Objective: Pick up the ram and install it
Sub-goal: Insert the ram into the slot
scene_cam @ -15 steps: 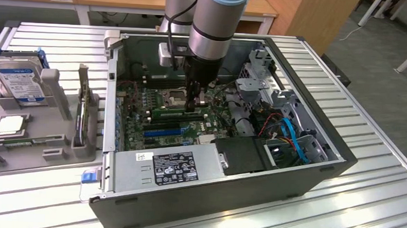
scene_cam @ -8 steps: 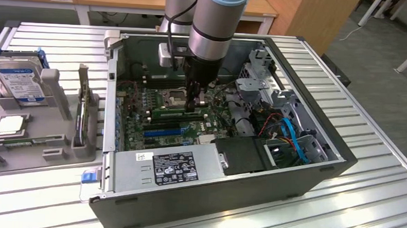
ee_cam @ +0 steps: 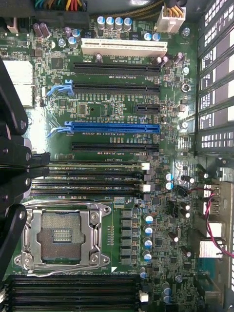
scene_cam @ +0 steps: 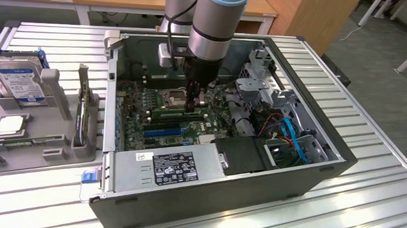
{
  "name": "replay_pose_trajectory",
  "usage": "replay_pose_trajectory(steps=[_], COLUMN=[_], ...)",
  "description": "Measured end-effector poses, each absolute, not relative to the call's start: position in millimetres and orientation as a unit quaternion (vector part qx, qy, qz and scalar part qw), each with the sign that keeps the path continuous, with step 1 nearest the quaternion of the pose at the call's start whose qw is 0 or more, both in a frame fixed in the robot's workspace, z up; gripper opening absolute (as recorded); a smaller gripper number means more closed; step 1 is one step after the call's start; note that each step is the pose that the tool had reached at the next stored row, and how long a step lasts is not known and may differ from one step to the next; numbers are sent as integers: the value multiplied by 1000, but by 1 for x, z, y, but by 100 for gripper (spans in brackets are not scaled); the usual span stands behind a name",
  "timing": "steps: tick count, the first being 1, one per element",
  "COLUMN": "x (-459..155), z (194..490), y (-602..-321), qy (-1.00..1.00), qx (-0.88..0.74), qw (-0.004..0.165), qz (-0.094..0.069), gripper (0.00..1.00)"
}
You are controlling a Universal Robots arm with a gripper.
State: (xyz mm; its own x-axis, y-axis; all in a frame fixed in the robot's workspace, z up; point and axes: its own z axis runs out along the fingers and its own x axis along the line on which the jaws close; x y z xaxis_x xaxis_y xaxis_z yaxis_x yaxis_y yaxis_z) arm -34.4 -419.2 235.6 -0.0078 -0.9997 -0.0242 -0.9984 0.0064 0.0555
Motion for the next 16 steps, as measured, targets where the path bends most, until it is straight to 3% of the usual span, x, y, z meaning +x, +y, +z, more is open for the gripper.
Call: replay_pose_trajectory(steps=[16], x=[-35], z=[235], y=[-419], qy=[-709], qx=[704], qw=[11], qz=[-28], gripper=[11])
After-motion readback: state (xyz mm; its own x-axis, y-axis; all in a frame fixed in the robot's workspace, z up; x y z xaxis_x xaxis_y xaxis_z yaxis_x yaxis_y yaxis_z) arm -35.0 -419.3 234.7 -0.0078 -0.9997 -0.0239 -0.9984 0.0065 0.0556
